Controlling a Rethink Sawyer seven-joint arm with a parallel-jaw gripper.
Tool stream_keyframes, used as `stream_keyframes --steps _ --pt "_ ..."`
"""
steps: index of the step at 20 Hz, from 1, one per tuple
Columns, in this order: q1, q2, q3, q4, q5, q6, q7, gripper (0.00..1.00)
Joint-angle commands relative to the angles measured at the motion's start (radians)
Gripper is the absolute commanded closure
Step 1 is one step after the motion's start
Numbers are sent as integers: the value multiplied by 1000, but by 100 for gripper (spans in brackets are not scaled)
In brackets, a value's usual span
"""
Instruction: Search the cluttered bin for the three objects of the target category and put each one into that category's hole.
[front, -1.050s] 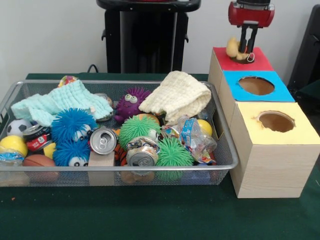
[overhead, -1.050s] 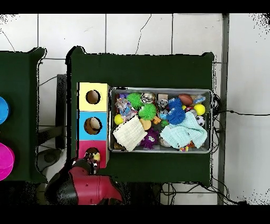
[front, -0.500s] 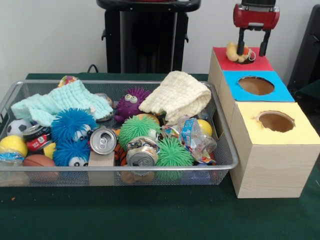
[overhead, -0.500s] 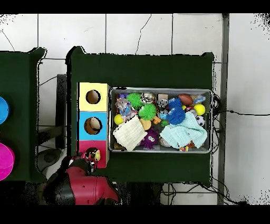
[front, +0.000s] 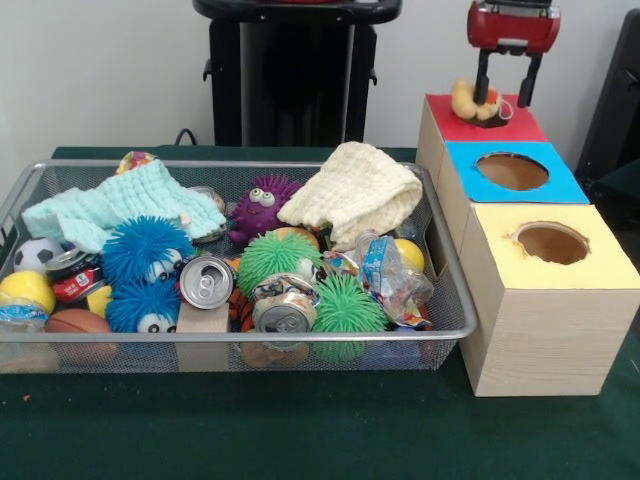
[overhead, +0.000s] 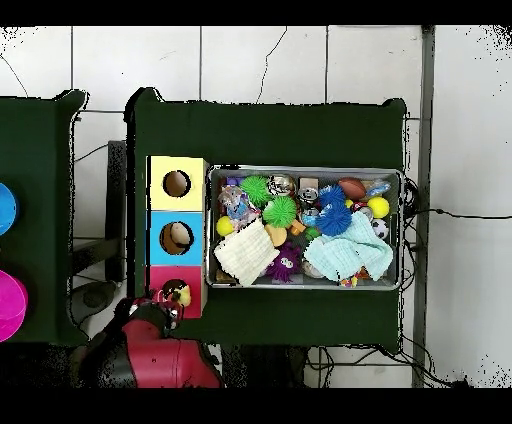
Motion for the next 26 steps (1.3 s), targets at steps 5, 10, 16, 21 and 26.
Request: stream_keyframes --steps 5,10,16,21,26 --pt "70 -102 -110 -122 1 249 142 0" --pt "42 -114 -90 -145 -11 280 121 0" --pt "13 -104 -82 -164 -33 284 98 0" --pt "-41 -70 -21 -108 -15 247 107 0" --pt "-3 -31 -56 -103 2 316 164 0"
